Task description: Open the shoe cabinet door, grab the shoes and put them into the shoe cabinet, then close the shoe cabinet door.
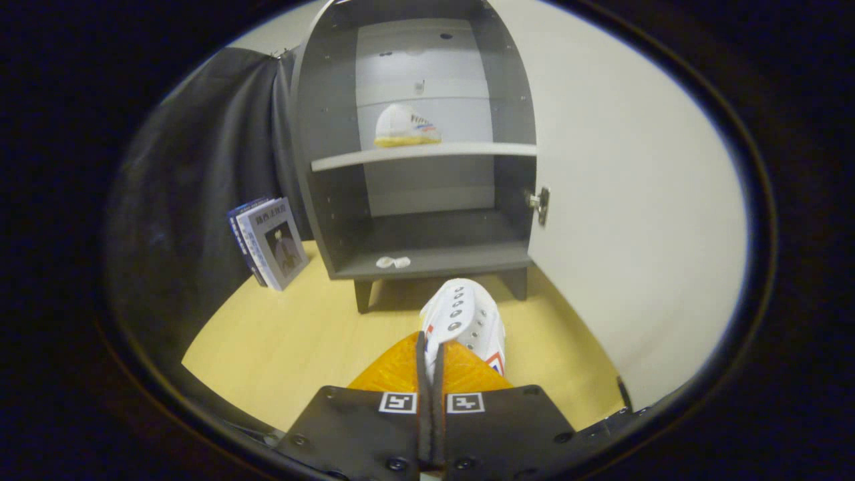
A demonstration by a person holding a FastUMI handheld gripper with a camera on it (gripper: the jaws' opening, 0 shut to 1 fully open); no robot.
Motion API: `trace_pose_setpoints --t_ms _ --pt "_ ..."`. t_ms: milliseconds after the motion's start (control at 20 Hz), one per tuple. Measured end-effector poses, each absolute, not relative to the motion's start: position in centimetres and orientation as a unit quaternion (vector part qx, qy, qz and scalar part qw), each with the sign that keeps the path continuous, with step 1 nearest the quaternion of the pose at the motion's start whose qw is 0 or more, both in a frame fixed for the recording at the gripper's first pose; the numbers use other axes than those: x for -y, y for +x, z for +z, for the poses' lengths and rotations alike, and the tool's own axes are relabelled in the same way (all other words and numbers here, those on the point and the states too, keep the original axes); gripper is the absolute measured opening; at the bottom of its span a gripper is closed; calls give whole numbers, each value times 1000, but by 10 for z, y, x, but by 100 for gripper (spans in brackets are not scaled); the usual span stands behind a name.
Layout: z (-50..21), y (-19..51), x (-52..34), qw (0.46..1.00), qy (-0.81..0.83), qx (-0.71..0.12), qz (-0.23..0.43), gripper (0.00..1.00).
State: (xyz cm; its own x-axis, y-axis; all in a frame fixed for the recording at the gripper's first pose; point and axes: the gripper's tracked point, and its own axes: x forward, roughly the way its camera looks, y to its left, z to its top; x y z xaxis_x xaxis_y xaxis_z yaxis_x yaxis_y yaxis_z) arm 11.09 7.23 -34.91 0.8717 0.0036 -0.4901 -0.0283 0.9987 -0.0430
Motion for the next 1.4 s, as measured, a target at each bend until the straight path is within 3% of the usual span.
trace_pose_setpoints --t_ms 550,900,1400 --pt "-169 203 -90 989 -45 -139 -12 2" --pt "-151 318 -75 988 -63 -143 -4 2" --pt "-178 465 -53 979 -103 -174 8 2"
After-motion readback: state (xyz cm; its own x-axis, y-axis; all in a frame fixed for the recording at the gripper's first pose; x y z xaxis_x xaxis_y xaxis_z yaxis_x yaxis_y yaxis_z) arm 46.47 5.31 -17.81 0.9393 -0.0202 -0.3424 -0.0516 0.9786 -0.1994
